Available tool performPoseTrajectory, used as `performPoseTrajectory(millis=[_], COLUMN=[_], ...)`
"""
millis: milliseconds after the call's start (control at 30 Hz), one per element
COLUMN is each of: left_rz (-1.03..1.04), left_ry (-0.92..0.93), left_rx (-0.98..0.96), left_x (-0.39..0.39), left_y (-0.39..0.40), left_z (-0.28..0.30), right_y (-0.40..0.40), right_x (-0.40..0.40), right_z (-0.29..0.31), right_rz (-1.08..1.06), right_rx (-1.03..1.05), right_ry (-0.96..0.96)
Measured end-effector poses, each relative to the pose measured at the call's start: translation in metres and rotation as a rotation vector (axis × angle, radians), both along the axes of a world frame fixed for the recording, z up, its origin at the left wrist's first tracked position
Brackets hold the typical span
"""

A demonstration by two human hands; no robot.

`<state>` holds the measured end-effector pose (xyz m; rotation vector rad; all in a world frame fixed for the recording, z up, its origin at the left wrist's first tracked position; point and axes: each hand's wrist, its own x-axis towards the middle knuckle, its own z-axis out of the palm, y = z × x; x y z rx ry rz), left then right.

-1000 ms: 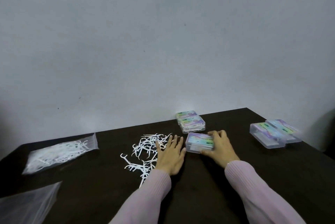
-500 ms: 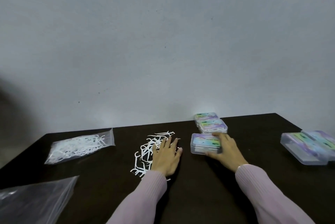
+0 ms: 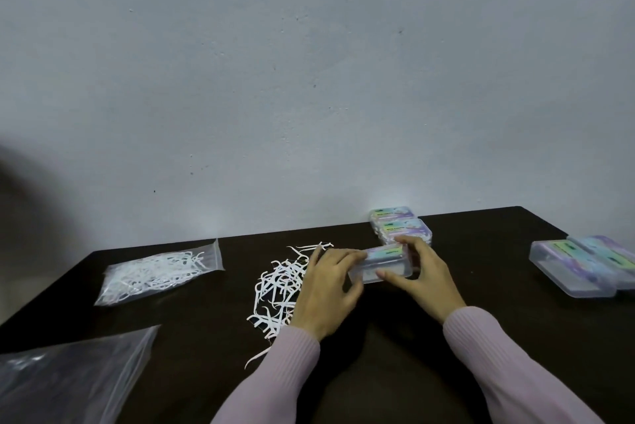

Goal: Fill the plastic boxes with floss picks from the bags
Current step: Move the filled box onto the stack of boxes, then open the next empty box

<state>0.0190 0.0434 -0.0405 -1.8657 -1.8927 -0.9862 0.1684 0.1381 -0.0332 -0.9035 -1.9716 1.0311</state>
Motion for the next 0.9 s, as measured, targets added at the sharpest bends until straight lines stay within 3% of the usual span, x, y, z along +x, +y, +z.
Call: performPoseTrajectory(millis=[200, 367, 500, 633, 667, 767, 900], left_rz=[-0.069, -0.080, -0.062, -0.047, -0.054, -0.107, -0.190], left_ry=[0.045, -0.123, -0.412, -1.107, -1.203, -1.413, -1.607], left_rx=[0.057, 0.070, -0.001, -0.184, -0.258, -0.353, -0.294], left_x=[0.008, 0.010, 0.007, 0.016, 0.017, 0.020, 0.014], left_y=[-0.003, -0.007, -0.006, -0.006, -0.005, -0.006, -0.007], left_z=[0.007, 0.012, 0.010, 0.024, 0.027, 0.035, 0.036], right_y=[-0.009, -0.006, -0.010, -0.016, -0.017, -0.020, -0.023], right_x=[0.000, 0.003, 0.003, -0.001, -0.002, -0.007, -0.010], right_z=[0.003, 0.005, 0.008, 0.006, 0.005, 0.003, 0.001], right_rz=[-0.018, 0.042, 0.082, 0.126, 0.145, 0.165, 0.288], right_rx=[0.096, 0.089, 0.206, 0.659, 0.744, 0.910, 0.843], right_ry=[0.057, 0.096, 0.172, 0.095, 0.055, -0.068, -0.142])
